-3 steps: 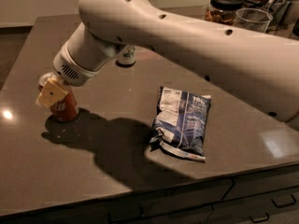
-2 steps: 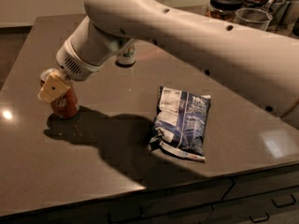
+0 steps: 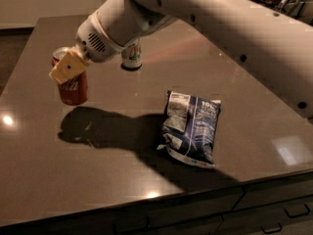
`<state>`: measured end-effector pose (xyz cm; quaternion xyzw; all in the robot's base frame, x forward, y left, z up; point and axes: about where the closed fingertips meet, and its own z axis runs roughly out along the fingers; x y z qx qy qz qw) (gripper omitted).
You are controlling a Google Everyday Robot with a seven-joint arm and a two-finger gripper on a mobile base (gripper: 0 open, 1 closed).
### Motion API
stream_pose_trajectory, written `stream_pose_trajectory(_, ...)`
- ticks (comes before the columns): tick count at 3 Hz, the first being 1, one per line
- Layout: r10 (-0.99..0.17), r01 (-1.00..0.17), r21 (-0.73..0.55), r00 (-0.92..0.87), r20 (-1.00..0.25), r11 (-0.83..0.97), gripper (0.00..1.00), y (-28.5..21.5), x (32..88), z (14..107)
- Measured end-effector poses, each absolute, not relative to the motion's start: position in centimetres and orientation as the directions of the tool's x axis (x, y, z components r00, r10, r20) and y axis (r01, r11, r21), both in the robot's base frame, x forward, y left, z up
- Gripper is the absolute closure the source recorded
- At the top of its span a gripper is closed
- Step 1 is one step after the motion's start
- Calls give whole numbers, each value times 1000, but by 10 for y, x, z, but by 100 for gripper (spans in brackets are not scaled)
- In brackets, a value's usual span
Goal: Pick coke can
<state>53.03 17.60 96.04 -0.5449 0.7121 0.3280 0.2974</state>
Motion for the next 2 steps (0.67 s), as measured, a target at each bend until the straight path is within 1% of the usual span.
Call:
stream_pose_trajectory(1, -524, -976, 143, -208, -826, 162, 100, 149, 524, 994)
stream_pose_trajectory(2, -523, -976, 143, -208, -827, 162, 100, 149, 523, 994)
